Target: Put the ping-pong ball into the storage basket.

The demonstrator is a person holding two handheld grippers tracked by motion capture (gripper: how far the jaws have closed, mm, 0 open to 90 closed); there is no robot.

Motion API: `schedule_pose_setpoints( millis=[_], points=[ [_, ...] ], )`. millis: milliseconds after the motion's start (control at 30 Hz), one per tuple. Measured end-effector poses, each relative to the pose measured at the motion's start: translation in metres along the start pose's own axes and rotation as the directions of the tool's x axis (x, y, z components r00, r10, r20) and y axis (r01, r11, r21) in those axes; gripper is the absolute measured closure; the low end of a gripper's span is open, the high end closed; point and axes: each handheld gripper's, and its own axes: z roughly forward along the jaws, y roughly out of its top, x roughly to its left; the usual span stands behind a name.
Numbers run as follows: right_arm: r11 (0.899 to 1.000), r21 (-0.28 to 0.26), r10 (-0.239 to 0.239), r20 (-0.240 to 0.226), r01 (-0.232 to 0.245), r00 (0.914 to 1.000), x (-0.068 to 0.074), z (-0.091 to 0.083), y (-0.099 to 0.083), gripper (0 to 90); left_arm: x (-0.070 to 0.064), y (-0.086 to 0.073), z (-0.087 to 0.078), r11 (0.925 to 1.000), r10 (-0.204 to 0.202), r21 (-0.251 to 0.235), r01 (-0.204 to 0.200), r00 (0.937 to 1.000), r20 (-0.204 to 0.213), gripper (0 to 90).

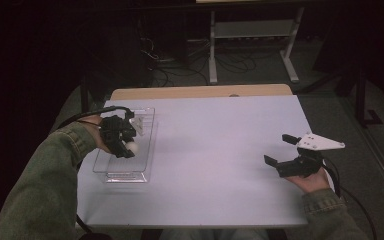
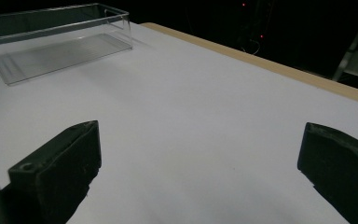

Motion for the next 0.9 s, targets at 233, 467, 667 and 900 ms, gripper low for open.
schedule_pose_setpoints(
  millis=[233, 467, 667, 900],
  points=[
    [1.0, 0.007, 0.002, 0.0, -0.002, 1.0, 0.0, 0.002, -0.001, 0.0, -0.001, -0.002, 0.012, 0.9999, -0.001, -0.014, 0.001, 0.9999, 0.017, 50.9],
    [1.0, 0.007, 0.002, 0.0, -0.002, 1.0, 0.0, 0.002, -0.001, 0.0, 0.001, -0.002, 0.024, 0.9997, 0.0, -0.025, 0.001, 0.9992, 0.04, 50.9],
    [1.0, 0.007, 0.0, -0.002, 0.0, 1.0, 0.0, 0.001, -0.001, 0.0, 0.002, -0.001, 0.035, 0.9998, -0.01, -0.018, 0.011, 0.9988, 0.049, 50.9],
    [1.0, 0.012, 0.001, -0.002, -0.001, 1.0, -0.001, 0.002, -0.001, 0.0, 0.005, -0.002, 0.041, 0.9998, -0.014, -0.014, 0.015, 0.9979, 0.062, 50.9]
  ],
)
